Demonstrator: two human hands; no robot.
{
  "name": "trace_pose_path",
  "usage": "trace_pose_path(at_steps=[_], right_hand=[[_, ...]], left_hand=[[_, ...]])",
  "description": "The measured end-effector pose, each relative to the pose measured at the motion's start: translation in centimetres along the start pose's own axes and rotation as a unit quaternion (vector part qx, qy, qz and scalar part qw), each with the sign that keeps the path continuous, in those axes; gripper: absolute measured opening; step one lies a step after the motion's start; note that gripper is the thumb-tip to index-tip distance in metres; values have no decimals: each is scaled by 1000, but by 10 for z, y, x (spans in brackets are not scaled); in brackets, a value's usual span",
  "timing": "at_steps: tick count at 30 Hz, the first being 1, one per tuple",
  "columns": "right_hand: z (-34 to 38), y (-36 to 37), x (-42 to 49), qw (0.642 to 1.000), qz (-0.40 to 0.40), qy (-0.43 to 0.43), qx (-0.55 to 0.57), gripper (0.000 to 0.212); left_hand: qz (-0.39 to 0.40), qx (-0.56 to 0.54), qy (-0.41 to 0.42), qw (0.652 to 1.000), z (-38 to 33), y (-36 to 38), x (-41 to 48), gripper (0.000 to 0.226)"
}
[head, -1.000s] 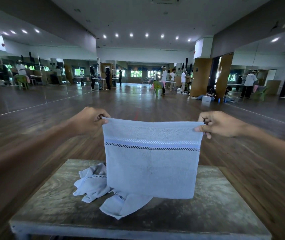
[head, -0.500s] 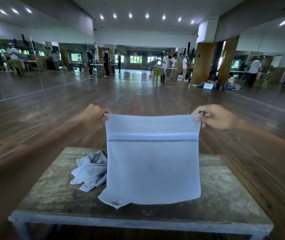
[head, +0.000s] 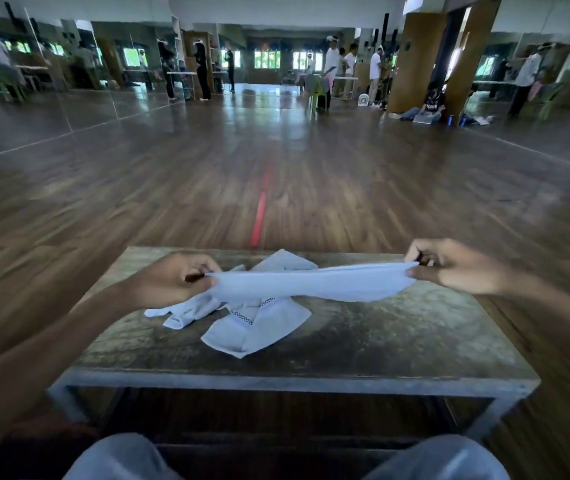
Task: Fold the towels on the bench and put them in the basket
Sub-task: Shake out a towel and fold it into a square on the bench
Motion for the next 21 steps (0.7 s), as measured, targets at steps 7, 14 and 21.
trace_pose_path(at_steps=[7,14,21], right_hand=[[-65,89,-15,993,96,63,27,9],[-122,131,28,989,63,118,59,4],[-159,149,76,989,12,148,19,6]], left_hand=[[47,51,-64,996,61,78,-17,7],[-19,134,-66,989,107,103,16,14],[-45,186,-38,981,127,114,53,21]])
Point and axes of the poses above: each hand's wrist, its own x-axis towards the middle knuckle, its own y-axis out of the palm, z = x × y, the point moved 10 cm from there along x, towards the middle knuckle, and after that the axes turned 7 degrees about y, right-handed, at the moved point
